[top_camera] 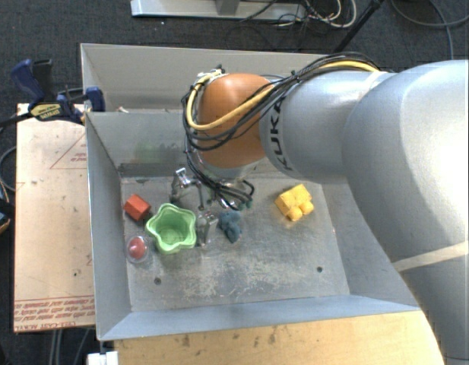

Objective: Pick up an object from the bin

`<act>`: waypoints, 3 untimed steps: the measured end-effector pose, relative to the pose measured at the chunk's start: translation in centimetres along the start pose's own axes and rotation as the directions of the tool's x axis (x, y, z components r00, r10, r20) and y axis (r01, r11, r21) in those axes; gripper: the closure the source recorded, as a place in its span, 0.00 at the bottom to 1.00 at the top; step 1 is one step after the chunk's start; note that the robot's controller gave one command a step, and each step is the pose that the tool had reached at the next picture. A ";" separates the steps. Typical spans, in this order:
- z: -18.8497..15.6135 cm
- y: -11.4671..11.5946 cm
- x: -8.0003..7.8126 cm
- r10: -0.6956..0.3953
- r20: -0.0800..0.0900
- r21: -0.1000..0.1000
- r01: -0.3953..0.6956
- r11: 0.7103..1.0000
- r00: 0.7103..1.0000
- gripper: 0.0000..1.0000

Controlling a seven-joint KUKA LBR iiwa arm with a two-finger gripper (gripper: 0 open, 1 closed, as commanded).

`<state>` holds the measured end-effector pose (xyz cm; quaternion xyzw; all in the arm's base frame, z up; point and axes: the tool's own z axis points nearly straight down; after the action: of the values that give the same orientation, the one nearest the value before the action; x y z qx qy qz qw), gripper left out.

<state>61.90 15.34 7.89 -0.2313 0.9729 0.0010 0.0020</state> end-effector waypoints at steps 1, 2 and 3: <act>0.0 5.7 -0.9 -0.293 -0.002 0.001 0.293 0.956 0.956 0.00; -0.2 5.7 -1.0 -0.291 -0.001 0.000 0.291 0.957 0.957 1.00; -5.6 5.8 -1.9 -0.288 0.006 0.003 0.288 0.958 0.958 1.00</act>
Offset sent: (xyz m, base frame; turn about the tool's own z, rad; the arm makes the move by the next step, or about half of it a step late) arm -0.0185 0.0551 -0.0004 -0.2992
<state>60.94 21.36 13.46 -0.3702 0.9289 0.0004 0.0053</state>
